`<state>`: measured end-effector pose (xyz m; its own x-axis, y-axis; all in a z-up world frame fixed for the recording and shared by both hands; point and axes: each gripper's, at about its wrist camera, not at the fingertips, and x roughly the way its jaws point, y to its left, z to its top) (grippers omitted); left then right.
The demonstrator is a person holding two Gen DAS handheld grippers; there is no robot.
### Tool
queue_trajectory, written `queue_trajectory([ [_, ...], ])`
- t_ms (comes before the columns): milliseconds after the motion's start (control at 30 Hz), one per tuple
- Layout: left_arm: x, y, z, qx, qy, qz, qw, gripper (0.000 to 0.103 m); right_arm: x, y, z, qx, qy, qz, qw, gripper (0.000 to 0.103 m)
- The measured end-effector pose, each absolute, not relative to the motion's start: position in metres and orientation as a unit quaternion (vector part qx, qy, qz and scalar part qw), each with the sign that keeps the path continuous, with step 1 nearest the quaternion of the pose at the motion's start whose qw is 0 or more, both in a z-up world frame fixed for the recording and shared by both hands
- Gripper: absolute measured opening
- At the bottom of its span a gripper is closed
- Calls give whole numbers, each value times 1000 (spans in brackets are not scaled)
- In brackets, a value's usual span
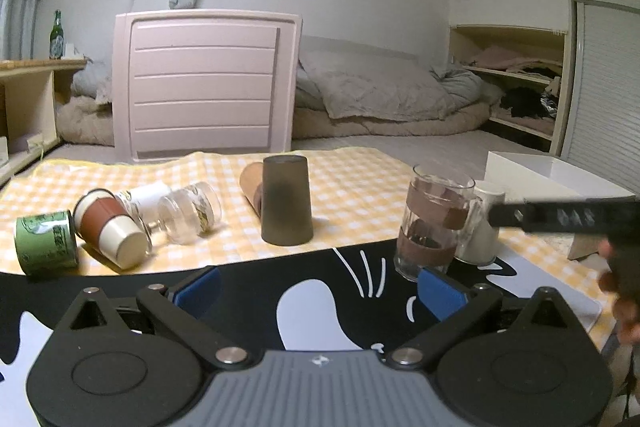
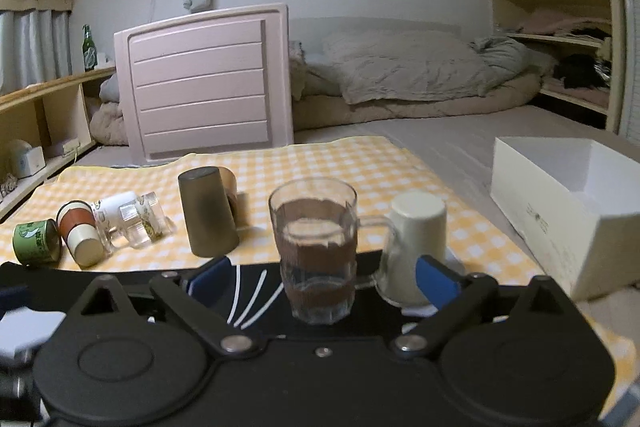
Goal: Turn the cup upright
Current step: 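Open the right tool and withdraw it from the upright mug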
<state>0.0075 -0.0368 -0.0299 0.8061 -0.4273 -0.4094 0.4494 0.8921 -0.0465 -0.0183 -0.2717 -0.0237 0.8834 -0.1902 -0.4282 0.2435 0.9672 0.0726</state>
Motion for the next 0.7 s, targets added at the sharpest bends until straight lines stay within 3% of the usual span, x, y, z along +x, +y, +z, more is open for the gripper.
queue_trajectory([
  [700, 2, -37, -45, 27, 219, -205, 954, 103, -73, -264, -56, 30, 183, -129, 974, 103],
])
